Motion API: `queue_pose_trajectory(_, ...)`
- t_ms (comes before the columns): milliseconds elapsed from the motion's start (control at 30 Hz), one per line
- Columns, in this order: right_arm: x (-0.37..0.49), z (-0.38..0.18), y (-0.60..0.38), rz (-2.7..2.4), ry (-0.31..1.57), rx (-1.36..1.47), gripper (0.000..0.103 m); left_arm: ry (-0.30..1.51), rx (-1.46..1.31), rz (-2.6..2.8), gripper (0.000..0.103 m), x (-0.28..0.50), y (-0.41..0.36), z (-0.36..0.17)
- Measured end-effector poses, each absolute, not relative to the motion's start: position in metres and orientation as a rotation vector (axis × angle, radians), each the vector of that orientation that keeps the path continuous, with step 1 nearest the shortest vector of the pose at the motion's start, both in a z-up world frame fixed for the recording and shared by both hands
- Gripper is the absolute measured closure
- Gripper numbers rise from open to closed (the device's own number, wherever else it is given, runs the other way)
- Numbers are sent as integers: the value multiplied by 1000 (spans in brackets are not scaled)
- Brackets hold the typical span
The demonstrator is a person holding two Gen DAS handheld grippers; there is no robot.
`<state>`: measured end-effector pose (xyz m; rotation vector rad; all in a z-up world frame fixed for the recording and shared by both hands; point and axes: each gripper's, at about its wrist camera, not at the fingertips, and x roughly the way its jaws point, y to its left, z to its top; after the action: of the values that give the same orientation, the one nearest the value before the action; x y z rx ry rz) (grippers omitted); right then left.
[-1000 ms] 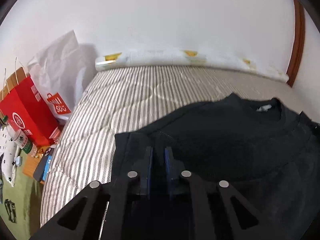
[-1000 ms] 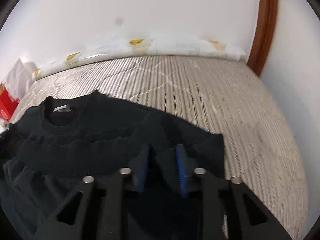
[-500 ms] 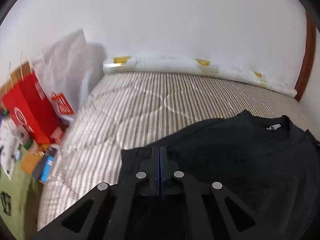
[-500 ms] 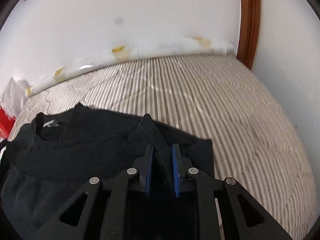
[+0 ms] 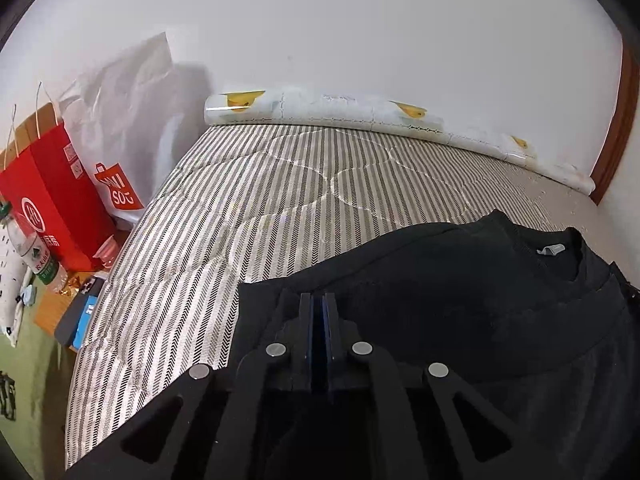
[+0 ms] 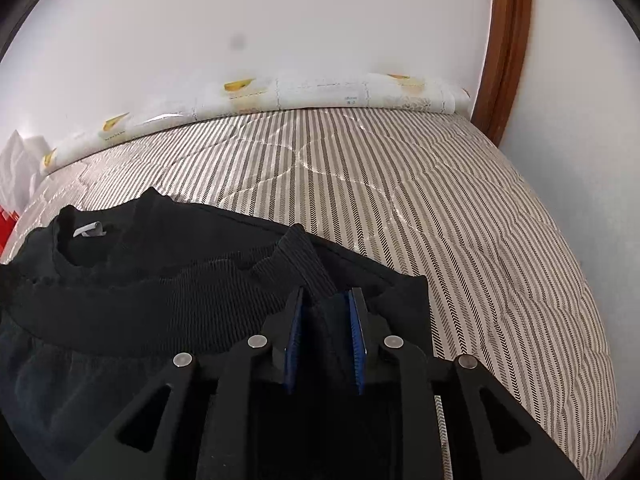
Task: Fold small clothes
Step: 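Release the hem and open both tools above the sweatshirt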
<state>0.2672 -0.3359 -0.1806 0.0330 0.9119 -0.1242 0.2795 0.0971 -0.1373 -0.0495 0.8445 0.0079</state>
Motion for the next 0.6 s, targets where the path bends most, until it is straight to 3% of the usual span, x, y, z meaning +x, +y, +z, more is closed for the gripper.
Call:
queue_pose_trajectory(400, 235, -147, -333, -106, 857, 78, 78, 816, -48, -2, 74, 243, 106, -120)
queue_pose_trajectory(467, 220, -134, -325, -63, 831, 93, 78, 820, -63, -6, 66, 233, 112, -118)
queue_pose_trajectory(600, 191, -117, -291, -9, 797, 33, 73, 829, -108, -60, 62, 212, 124, -113)
